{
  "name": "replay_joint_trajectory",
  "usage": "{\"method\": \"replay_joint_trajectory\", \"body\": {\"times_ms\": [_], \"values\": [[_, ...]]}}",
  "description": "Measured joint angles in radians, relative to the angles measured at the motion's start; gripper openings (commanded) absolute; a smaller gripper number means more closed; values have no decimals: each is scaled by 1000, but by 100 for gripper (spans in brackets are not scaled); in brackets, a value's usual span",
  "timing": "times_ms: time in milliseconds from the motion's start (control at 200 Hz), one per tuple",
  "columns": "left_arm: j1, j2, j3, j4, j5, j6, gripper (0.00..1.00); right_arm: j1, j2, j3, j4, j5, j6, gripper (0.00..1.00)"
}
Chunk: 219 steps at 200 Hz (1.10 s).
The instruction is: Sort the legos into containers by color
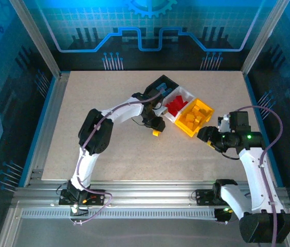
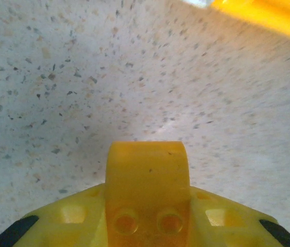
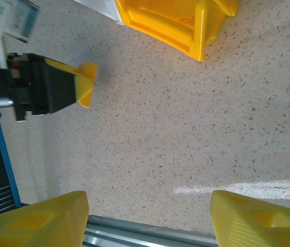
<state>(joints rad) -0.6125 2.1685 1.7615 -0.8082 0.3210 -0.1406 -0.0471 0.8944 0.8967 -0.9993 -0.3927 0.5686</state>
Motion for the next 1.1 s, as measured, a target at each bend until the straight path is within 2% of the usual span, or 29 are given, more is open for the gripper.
{"method": "replay_joint_trajectory", "body": {"times_ms": [120,275,395,545,620,750,865,1000,1095], "values": [[13,-48,-21,103,90,-201,34,-14,1,0,2,23,1,64],[0,-62,-36,329,172,-515,34,-41,1,-1,-9,62,25,64],[-36,8,74,406,182,-667,34,-46,-29,-42,-11,74,42,64],[-85,166,337,423,172,-727,35,-55,-50,-80,-18,71,45,65],[-103,230,440,411,158,-743,44,-61,-51,-82,-17,69,45,65],[-108,323,584,359,137,-776,53,-77,-51,-82,-12,67,44,66],[-104,367,652,317,126,-797,67,-86,-26,-71,-4,68,42,67],[-99,371,678,285,118,-789,73,-95,28,-39,35,64,45,68],[-95,360,686,238,104,-728,77,-111,72,5,67,79,37,71]]}}
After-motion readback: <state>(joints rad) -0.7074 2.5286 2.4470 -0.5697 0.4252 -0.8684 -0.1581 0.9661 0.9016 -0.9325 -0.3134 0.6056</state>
